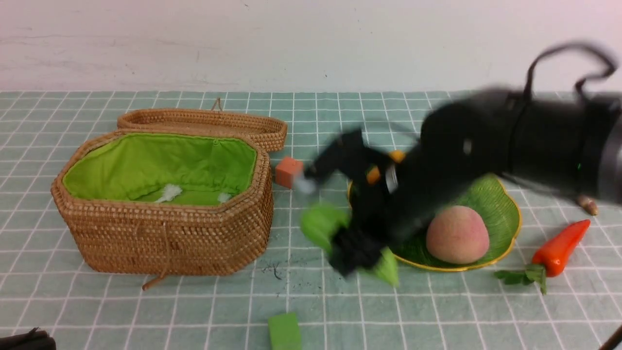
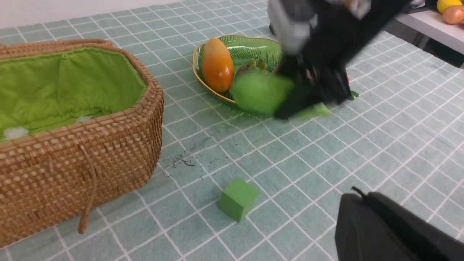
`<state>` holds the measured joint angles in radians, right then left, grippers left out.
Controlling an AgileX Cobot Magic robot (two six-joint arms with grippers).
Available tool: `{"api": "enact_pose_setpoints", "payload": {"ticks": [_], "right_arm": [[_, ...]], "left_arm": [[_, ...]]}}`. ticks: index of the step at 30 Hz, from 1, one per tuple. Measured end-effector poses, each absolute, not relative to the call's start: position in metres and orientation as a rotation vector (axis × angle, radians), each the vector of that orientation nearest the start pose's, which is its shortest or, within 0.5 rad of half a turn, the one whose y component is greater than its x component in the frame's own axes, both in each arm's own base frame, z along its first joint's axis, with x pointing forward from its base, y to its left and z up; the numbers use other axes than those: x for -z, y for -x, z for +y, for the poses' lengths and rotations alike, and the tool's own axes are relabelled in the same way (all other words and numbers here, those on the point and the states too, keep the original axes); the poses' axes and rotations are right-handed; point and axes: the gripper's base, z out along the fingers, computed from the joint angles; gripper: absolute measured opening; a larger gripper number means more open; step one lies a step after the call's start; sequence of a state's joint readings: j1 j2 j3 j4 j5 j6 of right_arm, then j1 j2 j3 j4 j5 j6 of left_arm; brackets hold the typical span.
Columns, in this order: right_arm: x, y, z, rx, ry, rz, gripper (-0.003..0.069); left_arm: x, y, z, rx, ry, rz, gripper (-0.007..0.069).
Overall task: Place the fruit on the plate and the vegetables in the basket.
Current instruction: Take a chayote with your right arm and place it on the basket on the left.
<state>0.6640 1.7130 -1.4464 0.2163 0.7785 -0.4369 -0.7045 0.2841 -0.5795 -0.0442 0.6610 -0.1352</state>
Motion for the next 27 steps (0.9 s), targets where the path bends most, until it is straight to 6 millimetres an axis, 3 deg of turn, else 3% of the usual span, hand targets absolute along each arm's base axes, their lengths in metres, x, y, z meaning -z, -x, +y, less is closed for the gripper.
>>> {"api": "enact_pose_setpoints", "payload": {"ticks": [3,5,6,9,12,14,15,16,20,24,25,26,27], "right_arm": [[-0.346,-0.307,0.27,-0.477,1.147,2.027,0.0438],[-0.352,-0.314,0.282,-0.527,1.141,1.963,0.0438],[-0.358,-0.324,0.301,-0.582,1.143,1.873,0.0438],[-0.355,-0.342,0.333,-0.636,1.169,1.755,0.0438],[-0.333,-0.363,0.361,-0.626,1.198,1.691,0.0438],[-0.315,-0.377,0.372,-0.621,1.187,1.692,0.0483],[-0.309,-0.38,0.375,-0.619,1.185,1.699,0.051],[-0.306,-0.384,0.377,-0.61,1.184,1.701,0.0587],[-0.311,-0.381,0.374,-0.586,1.218,1.716,0.0671],[-0.348,-0.361,0.352,-0.527,1.269,1.814,0.0625],[-0.349,-0.359,0.349,-0.516,1.274,1.841,0.0625],[-0.374,-0.345,0.33,-0.456,1.264,1.925,0.0554],[-0.375,-0.343,0.326,-0.435,1.262,1.959,0.0545]], "left_arm": [[-0.328,-0.038,-0.035,0.629,-0.519,1.824,-0.0013],[-0.328,-0.038,-0.035,0.63,-0.519,1.823,-0.0013],[-0.328,-0.038,-0.035,0.63,-0.519,1.823,-0.0013],[-0.328,-0.038,-0.035,0.63,-0.519,1.823,-0.0013],[-0.328,-0.038,-0.035,0.631,-0.519,1.823,-0.0013],[-0.328,-0.038,-0.035,0.632,-0.519,1.825,-0.0013],[-0.328,-0.038,-0.035,0.632,-0.519,1.825,-0.0013],[-0.328,-0.038,-0.035,0.632,-0.519,1.825,-0.0013],[-0.328,-0.038,-0.036,0.635,-0.518,1.824,-0.0013],[-0.328,-0.038,-0.036,0.636,-0.518,1.824,-0.0013],[-0.328,-0.038,-0.036,0.636,-0.518,1.824,-0.0013],[-0.328,-0.037,-0.036,0.637,-0.518,1.825,-0.0013],[-0.328,-0.037,-0.036,0.637,-0.518,1.825,-0.0013]]}}
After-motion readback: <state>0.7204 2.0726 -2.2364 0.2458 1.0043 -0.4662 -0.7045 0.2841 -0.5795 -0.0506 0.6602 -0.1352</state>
